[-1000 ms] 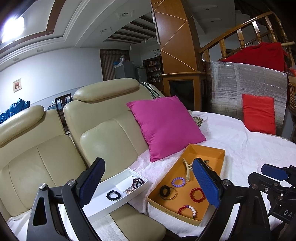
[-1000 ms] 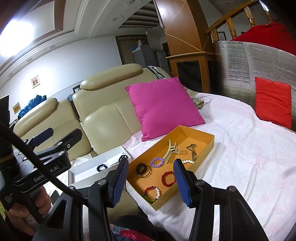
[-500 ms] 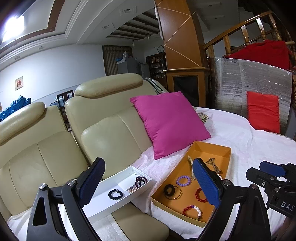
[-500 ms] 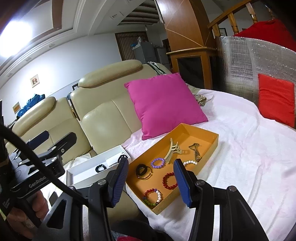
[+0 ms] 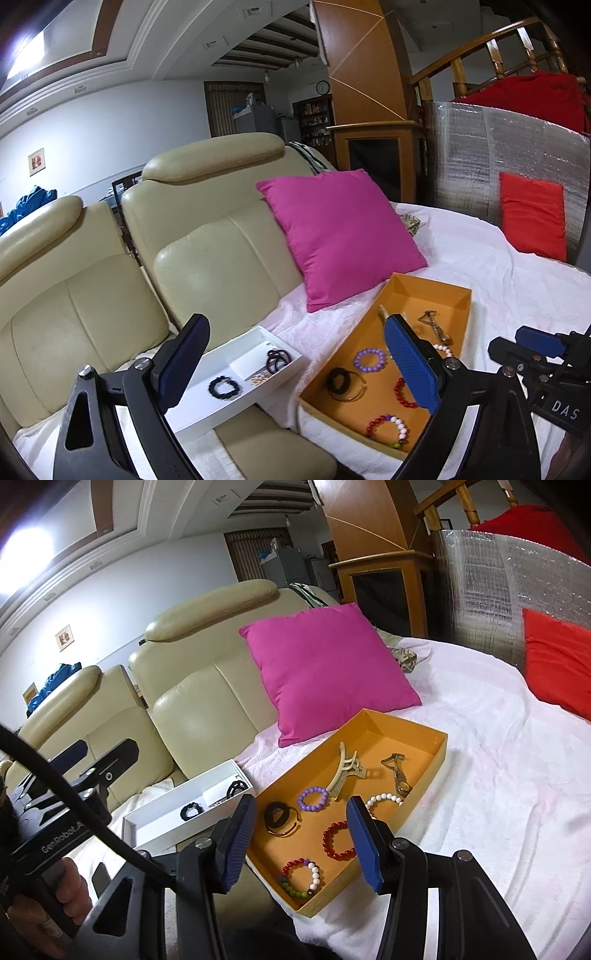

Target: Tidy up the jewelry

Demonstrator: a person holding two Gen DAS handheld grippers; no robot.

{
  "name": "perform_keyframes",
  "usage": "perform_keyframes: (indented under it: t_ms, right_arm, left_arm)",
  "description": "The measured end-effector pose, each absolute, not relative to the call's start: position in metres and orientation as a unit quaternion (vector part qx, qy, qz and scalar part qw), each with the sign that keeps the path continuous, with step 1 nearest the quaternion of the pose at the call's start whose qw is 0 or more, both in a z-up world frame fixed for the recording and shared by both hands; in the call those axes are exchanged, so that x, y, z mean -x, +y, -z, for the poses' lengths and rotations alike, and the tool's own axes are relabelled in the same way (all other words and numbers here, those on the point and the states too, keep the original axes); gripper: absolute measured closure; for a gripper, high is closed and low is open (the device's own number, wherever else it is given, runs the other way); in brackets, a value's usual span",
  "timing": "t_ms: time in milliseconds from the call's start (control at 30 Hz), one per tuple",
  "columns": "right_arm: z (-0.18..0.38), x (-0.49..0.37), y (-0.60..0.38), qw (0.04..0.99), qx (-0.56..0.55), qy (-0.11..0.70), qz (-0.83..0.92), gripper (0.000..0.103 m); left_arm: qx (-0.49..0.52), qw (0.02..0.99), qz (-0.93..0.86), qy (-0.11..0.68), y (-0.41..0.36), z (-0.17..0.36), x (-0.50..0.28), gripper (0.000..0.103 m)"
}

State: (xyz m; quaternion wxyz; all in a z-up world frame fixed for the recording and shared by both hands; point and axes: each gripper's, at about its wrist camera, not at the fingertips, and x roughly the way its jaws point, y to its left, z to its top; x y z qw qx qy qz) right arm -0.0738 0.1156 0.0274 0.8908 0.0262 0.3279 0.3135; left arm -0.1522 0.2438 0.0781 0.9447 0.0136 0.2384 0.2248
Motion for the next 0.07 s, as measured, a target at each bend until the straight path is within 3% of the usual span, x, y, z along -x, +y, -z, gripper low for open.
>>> perform_keyframes:
  t_ms: [67]
  right_arm:
    - [-0.0265, 0.0679, 0.1015, 0.896, -0.039, 0.324, -0.302, 0.048]
  left_arm:
    - [-0.019, 0.95, -0.195, 0.242, 0.2281, -0.0785, 0.141, 0.008]
